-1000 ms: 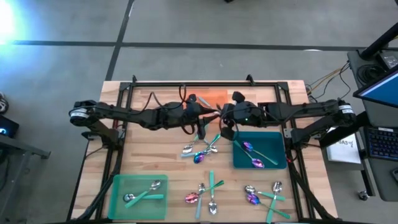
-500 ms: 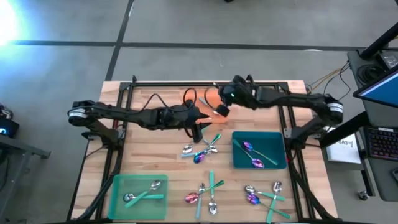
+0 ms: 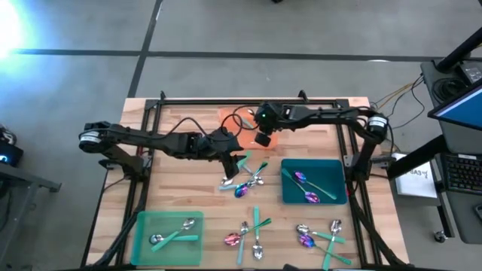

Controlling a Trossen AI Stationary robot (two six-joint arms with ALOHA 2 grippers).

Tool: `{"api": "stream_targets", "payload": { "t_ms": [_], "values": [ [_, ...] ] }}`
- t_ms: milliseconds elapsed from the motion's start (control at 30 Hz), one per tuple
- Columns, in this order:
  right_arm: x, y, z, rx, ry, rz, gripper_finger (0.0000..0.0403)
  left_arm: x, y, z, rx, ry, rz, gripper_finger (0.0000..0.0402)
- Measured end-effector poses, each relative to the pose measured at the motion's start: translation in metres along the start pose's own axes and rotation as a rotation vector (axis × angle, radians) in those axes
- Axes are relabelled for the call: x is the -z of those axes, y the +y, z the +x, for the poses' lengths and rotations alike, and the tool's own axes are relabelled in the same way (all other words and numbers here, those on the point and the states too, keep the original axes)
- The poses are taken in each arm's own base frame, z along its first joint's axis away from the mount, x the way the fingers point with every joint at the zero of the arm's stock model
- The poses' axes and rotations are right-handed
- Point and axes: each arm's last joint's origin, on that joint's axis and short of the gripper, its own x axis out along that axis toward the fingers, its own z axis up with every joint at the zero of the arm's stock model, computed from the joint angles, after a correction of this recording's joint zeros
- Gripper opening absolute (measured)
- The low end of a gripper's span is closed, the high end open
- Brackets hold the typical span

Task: Sort silverware by color (type)
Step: Put the blue spoon into the orange bin, then put the green spoon into the green bin

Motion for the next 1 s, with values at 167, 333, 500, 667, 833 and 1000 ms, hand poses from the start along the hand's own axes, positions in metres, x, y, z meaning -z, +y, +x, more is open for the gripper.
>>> {"api": "stream_targets", "payload": {
  "t_ms": [167,333,500,667,833,1000],
  "values": [
    [0.001,0.000,-0.002,-0.004,0.012,0.056,0.0127,0.002,0.000,0.000,-0.003,0.017,-0.011,0.0129],
    [-0.001,-0.004,-0.026,-0.014,0.053,0.080,0.0168,0.007,0.001,0.000,-0.020,0.072,-0.006,0.0129],
    [-0.001,-0.001,-0.065,-0.125,0.094,0.106,0.0177,0.017,0.006,0.009,-0.060,0.154,-0.025,0.0129],
    [0.008,0.016,-0.099,-0.236,0.116,0.105,0.0165,0.034,0.006,0.028,-0.087,0.235,-0.046,0.0129],
    [0.018,0.035,-0.122,-0.237,0.147,0.072,0.0154,0.052,0.004,0.055,-0.111,0.299,-0.066,0.0129],
    [0.025,0.047,-0.133,-0.256,0.183,0.029,0.0144,0.070,0.005,0.076,-0.185,0.348,-0.115,0.0129]
  ]
}}
